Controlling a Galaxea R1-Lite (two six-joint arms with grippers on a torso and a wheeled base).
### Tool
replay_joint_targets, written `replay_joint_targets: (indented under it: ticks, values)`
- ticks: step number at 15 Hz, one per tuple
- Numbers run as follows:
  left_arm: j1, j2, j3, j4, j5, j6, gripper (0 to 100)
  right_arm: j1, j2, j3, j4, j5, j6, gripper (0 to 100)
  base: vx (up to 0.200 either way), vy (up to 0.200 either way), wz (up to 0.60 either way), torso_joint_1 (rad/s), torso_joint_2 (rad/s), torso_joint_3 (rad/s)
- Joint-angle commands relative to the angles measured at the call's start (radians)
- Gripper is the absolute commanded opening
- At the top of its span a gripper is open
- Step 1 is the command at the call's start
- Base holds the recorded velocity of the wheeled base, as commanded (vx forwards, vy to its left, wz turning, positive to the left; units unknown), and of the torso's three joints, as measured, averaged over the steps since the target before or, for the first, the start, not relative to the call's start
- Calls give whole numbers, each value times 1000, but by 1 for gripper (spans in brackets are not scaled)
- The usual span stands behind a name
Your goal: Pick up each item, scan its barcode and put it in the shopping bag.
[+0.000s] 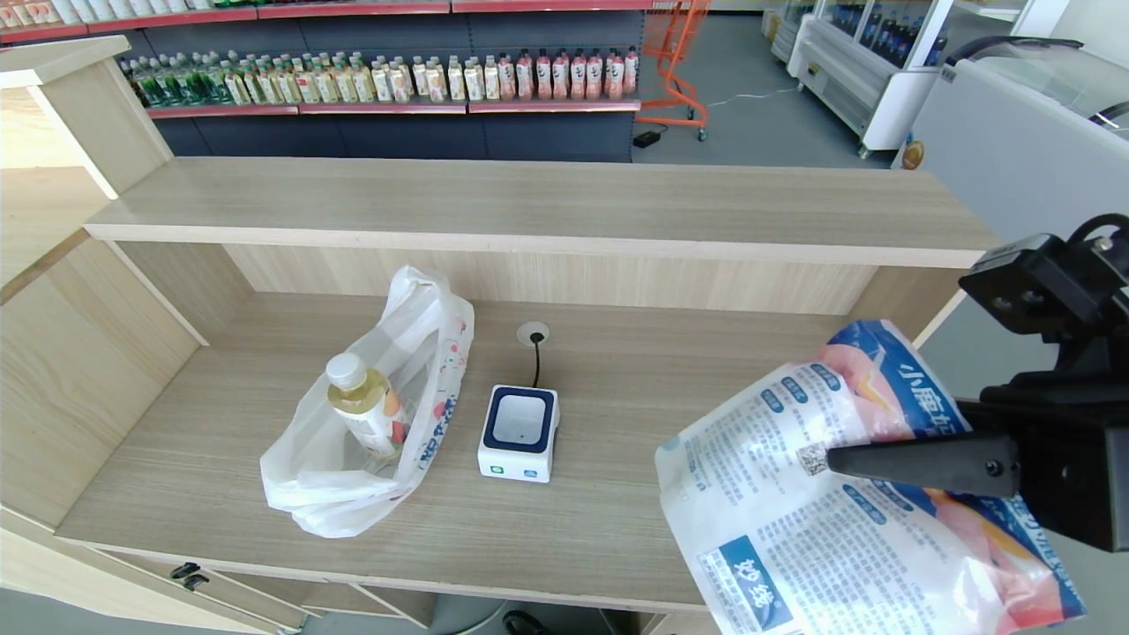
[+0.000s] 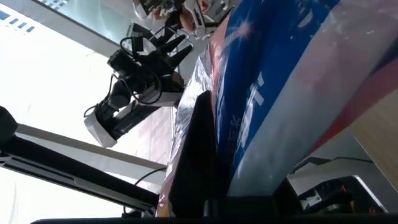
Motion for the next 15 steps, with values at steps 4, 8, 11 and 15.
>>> replay_joint_targets:
  ticks: [4, 8, 11, 15]
  values:
    - [0, 0, 0, 0, 0, -1, 100, -70, 3, 24, -10, -173, -339, 0, 0, 0, 0, 0, 0, 0]
    - [0, 0, 0, 0, 0, -1, 100, -214, -22, 91, -4, -317, -740, 0, 0, 0, 0, 0, 0, 0]
    - [0, 0, 0, 0, 0, -1, 100, -242, -54, 123, -8, -449, -821, 0, 0, 0, 0, 0, 0, 0]
    - [0, 0, 0, 0, 0, 1, 100, -240, -56, 129, -4, -538, -988, 0, 0, 0, 0, 0, 0, 0]
